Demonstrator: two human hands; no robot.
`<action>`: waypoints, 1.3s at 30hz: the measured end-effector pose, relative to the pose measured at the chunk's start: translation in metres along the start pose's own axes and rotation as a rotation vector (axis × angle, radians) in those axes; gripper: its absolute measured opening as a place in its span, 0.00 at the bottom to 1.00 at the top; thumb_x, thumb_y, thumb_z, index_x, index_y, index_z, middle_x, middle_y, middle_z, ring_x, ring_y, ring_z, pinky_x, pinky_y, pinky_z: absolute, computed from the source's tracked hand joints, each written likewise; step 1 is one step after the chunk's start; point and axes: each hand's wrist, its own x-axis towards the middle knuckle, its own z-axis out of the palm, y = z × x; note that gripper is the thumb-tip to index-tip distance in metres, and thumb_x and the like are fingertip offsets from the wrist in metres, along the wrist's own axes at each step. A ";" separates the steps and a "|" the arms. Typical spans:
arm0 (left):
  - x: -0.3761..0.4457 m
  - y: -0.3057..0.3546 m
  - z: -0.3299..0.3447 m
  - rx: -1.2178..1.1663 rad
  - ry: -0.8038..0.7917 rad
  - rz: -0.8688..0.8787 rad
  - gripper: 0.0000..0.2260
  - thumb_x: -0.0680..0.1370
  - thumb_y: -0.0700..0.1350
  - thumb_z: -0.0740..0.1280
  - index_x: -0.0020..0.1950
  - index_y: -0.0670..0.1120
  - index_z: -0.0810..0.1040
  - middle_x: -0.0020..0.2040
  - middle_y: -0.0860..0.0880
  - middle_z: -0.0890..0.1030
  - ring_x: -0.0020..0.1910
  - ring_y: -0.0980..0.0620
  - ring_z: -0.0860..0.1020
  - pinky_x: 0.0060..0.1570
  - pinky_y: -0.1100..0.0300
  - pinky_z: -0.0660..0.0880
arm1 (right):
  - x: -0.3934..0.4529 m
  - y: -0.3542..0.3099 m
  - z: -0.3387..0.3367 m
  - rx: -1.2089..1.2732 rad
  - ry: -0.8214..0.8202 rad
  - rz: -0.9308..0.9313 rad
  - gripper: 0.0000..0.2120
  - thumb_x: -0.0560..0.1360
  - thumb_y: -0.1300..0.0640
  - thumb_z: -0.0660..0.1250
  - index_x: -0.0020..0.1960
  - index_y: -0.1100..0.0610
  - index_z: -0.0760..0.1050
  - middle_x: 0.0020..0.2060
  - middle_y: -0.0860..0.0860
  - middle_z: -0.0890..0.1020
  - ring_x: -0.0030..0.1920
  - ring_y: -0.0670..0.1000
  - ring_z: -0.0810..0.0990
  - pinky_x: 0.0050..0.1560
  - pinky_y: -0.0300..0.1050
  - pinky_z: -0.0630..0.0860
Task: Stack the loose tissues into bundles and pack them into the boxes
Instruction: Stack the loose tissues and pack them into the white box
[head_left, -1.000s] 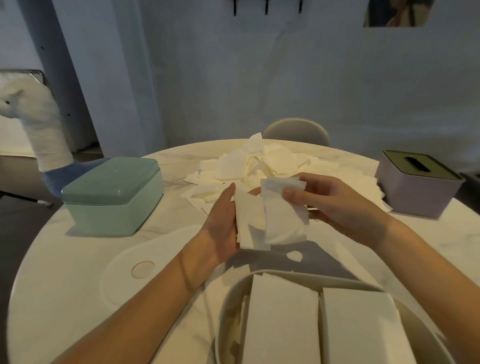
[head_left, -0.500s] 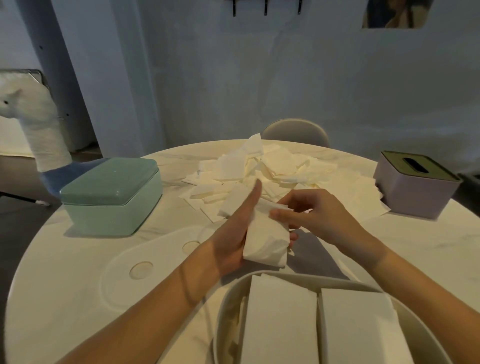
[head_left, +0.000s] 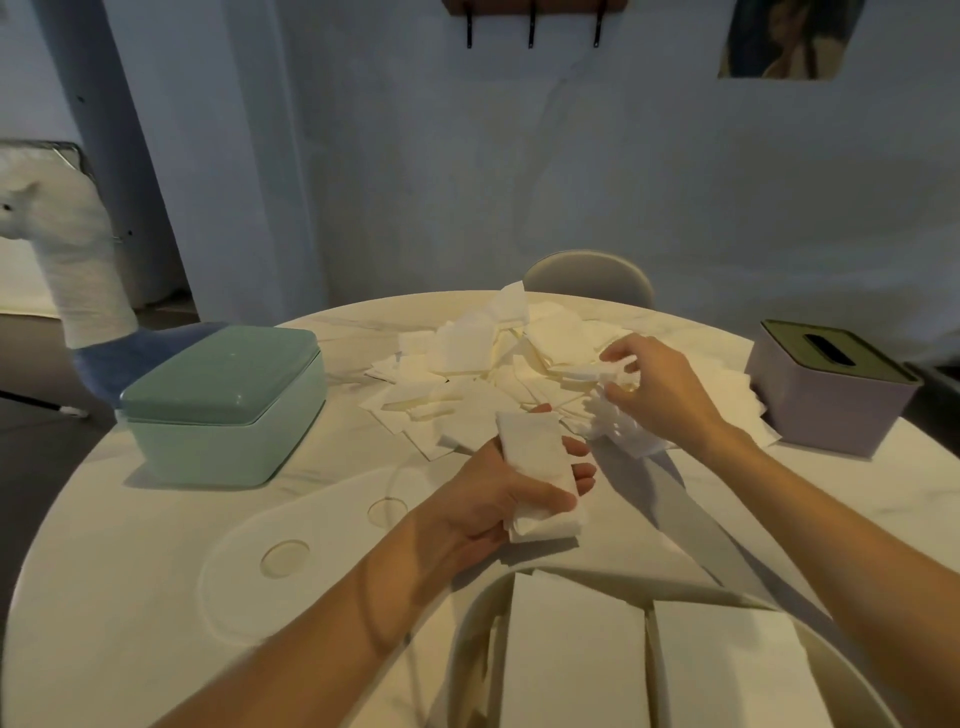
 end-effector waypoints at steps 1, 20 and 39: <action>0.001 -0.001 0.000 -0.002 0.019 -0.012 0.24 0.75 0.24 0.69 0.63 0.47 0.77 0.53 0.45 0.87 0.54 0.47 0.86 0.57 0.52 0.82 | 0.010 0.001 0.003 -0.065 -0.040 -0.003 0.18 0.75 0.55 0.76 0.63 0.50 0.76 0.64 0.50 0.79 0.57 0.50 0.77 0.58 0.42 0.77; 0.016 0.000 -0.022 -0.361 0.279 -0.077 0.10 0.83 0.41 0.65 0.60 0.41 0.82 0.53 0.39 0.86 0.50 0.43 0.85 0.48 0.52 0.83 | 0.013 -0.029 -0.026 0.261 0.110 -0.003 0.08 0.82 0.54 0.66 0.59 0.54 0.80 0.48 0.48 0.82 0.47 0.50 0.79 0.43 0.34 0.71; -0.011 0.024 0.013 -0.343 0.059 -0.076 0.25 0.79 0.69 0.56 0.63 0.52 0.76 0.46 0.43 0.86 0.41 0.46 0.86 0.40 0.51 0.85 | -0.069 -0.073 -0.028 0.244 -0.235 -0.106 0.18 0.71 0.38 0.72 0.58 0.41 0.76 0.49 0.34 0.78 0.47 0.42 0.79 0.40 0.30 0.75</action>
